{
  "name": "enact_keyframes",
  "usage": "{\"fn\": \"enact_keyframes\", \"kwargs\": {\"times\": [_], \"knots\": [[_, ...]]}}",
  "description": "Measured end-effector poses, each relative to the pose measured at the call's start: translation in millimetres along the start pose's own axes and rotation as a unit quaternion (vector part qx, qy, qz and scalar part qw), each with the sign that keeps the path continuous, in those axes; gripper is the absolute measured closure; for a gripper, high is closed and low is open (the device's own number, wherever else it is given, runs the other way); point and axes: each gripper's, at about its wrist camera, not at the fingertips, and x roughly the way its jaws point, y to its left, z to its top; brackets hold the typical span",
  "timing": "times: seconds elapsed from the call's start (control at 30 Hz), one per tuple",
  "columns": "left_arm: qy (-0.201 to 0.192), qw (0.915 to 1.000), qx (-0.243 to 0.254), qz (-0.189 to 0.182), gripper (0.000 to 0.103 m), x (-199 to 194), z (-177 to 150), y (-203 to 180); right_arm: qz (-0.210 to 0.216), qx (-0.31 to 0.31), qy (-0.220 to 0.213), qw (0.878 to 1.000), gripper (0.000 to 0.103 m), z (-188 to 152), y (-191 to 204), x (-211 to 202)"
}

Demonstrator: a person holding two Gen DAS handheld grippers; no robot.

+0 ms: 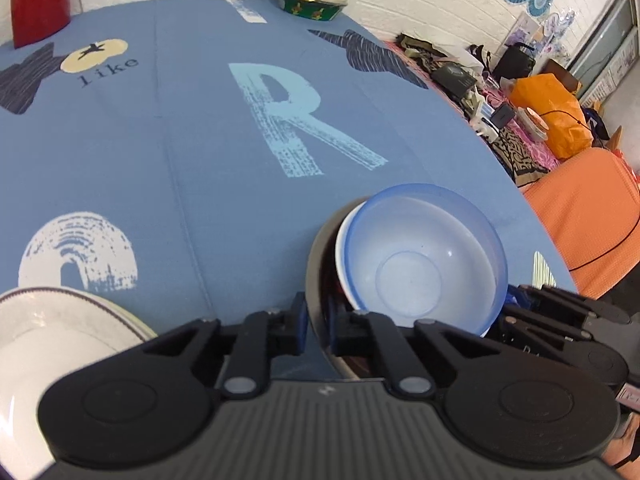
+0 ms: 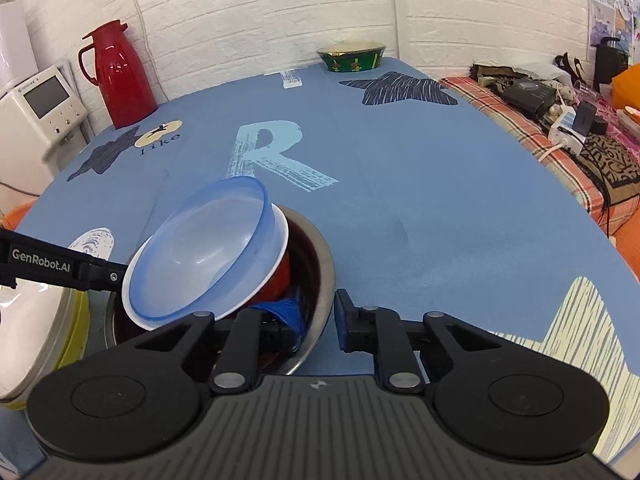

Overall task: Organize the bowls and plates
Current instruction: 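Carry the nested bowls with both tools onto the plate stack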

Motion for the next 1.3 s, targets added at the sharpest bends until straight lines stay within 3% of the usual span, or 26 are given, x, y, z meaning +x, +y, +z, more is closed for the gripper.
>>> {"fn": "enact_keyframes", "kwargs": {"times": [0.23,0.4,0.67,1.03,1.17,1.3], "knots": [[0.013,0.9997,-0.023,0.002,0.103,-3,2,4,0.033,0.047,0.026,0.998,0.103,1,-5,0],[0.002,0.9997,-0.02,0.015,0.103,-13,14,4,0.058,0.061,0.049,0.995,0.103,6,1,2],[-0.033,0.9984,-0.035,0.029,0.103,-53,27,22,0.075,0.018,0.028,0.997,0.103,33,32,-9],[-0.075,0.9847,-0.096,0.125,0.103,-141,-26,89,0.17,-0.063,0.042,0.983,0.103,32,131,1],[-0.067,0.9795,-0.125,0.143,0.103,-151,-54,115,0.187,-0.085,0.059,0.977,0.103,20,157,5],[-0.049,0.9779,-0.151,0.136,0.103,-142,-74,134,0.179,-0.098,0.077,0.976,0.103,9,168,11]]}}
